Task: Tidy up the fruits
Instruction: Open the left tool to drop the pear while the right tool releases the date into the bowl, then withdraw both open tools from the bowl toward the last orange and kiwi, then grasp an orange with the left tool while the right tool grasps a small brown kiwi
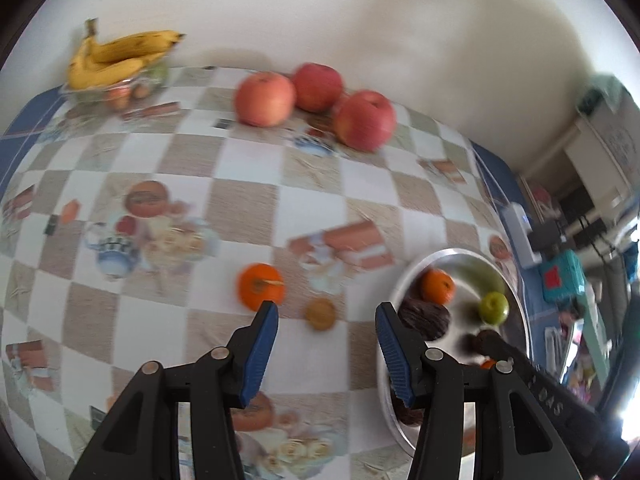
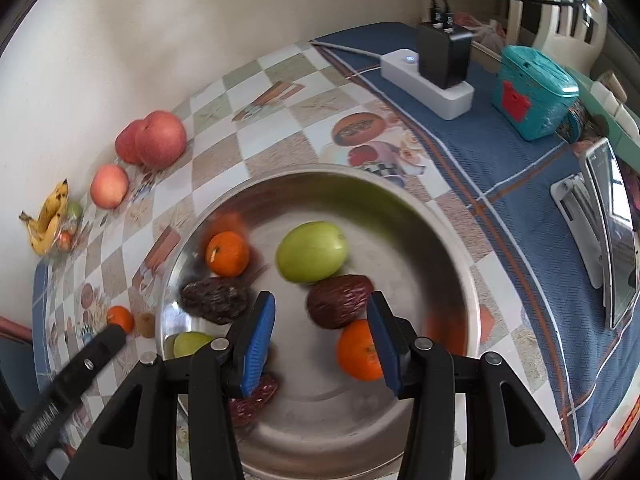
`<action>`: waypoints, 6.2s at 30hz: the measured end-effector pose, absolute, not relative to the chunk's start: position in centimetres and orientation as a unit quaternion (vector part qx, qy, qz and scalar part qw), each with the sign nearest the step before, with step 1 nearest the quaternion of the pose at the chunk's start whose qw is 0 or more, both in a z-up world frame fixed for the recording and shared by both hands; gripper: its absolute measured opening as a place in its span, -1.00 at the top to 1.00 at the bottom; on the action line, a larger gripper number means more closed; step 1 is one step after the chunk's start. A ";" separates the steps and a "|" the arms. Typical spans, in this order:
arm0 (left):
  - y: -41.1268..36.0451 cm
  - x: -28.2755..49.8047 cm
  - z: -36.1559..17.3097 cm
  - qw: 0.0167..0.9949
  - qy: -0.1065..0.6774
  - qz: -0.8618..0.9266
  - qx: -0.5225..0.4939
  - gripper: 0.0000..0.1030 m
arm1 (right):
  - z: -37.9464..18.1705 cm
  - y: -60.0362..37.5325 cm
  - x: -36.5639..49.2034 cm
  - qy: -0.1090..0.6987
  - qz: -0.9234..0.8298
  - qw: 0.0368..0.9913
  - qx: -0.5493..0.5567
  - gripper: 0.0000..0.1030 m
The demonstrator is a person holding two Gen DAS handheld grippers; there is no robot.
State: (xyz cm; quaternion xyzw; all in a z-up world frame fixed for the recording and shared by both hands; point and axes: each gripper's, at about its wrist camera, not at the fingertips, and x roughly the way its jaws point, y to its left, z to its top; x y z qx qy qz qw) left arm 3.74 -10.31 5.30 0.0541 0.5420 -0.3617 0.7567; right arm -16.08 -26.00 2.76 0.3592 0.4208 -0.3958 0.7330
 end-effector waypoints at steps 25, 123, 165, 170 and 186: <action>-8.4 5.7 3.4 0.756 0.577 -0.304 0.053 -0.38 | 3.0 -22.1 -11.1 0.457 -0.348 0.760 0.303 -0.11; -9.5 9.1 -0.9 0.731 0.606 -0.314 0.004 0.26 | 0.6 -20.9 -3.9 0.500 -0.323 0.768 0.234 -0.97; -0.3 13.6 -1.0 0.731 0.647 -0.199 -0.085 0.26 | 1.2 -16.3 2.1 0.539 -0.187 0.802 0.180 -0.41; 0.1 13.8 -0.9 0.729 0.649 -0.199 -0.091 0.26 | 0.1 -16.1 3.2 0.572 -0.194 0.783 0.147 -0.16; 0.1 13.9 -1.0 0.728 0.650 -0.197 -0.094 0.26 | -2.2 -17.2 3.4 0.600 -0.231 0.752 0.148 0.22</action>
